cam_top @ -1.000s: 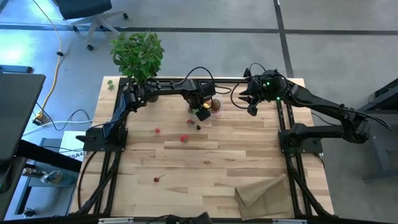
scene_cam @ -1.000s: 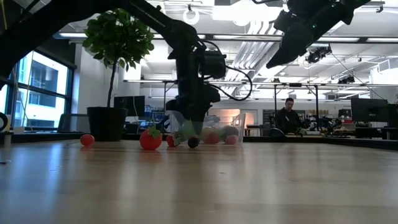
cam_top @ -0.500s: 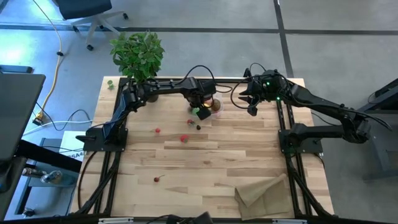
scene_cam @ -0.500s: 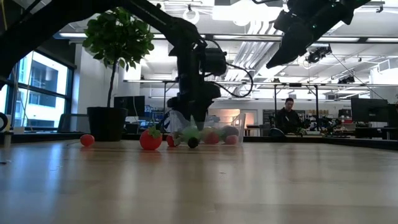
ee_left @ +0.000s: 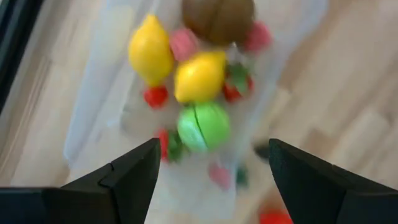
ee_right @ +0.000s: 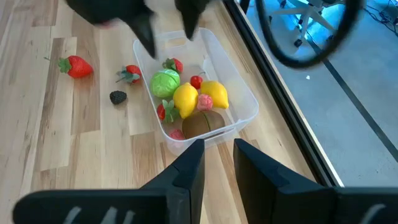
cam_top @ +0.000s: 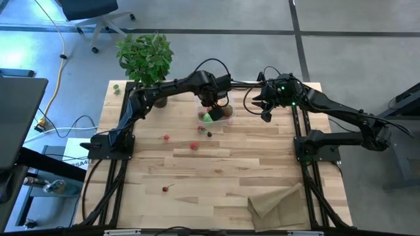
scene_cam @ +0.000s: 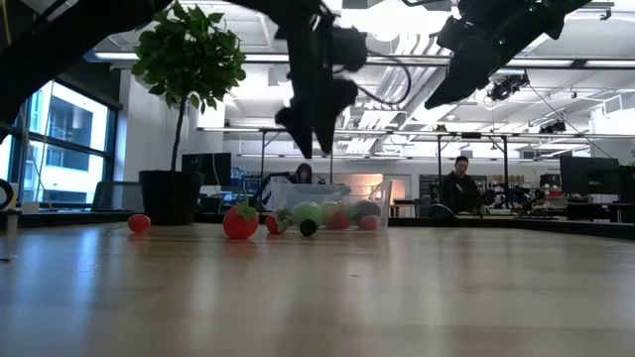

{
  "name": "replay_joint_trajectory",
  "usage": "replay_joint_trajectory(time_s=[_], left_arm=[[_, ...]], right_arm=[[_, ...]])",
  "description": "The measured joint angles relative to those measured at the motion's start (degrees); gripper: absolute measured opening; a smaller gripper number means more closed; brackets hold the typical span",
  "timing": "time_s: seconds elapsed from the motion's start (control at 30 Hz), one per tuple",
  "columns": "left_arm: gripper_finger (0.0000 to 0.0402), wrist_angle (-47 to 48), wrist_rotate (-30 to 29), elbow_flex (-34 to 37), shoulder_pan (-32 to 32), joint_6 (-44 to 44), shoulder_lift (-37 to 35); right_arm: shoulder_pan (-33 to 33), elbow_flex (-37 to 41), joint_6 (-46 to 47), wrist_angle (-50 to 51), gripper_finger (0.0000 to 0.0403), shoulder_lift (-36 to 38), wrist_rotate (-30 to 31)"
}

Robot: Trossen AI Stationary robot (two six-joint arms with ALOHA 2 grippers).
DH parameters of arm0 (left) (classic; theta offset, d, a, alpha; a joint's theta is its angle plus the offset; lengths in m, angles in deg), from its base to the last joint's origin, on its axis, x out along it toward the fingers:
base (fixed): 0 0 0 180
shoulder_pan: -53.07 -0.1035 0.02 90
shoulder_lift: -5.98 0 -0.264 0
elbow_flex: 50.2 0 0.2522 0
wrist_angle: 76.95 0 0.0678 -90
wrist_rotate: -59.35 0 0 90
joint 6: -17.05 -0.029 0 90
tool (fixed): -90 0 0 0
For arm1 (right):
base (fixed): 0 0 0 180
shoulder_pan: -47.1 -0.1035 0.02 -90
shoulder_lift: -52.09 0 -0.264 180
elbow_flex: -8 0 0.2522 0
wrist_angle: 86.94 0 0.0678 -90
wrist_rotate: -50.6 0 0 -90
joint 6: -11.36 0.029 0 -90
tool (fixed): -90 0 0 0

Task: Pick and placing Produce into tupperware
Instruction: Put the bottom strawberry into the transparent bin

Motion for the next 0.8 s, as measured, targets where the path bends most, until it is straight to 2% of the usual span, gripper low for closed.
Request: replay_joint_trajectory(time_s=[0.17,0.27,0.47,0.6,0.8], left_arm=[[0.0285,14.1,-2.2,-5.6,4.9,3.4,-0.1],[0.0284,13.4,-6.4,-4.9,9.5,7.0,-1.4],[0.0284,13.8,-8.8,-4.7,17.5,13.1,-2.3],[0.0284,13.7,-8.9,-4.6,20.5,16.1,-2.6],[0.0284,13.8,-6.9,-0.9,24.1,19.8,-2.6]], right_arm=[[0.0,0.0,0.0,0.0,0.0076,0.0,0.0],[0.0,0.0,0.0,0.0,0.0076,0.0,0.0],[0.0,0.0,0.0,0.0,0.0076,0.0,0.0],[0.0,0.0,0.0,0.0,0.0076,0.0,0.0],[0.0,0.0,0.0,0.0,0.0076,0.0,0.0]])
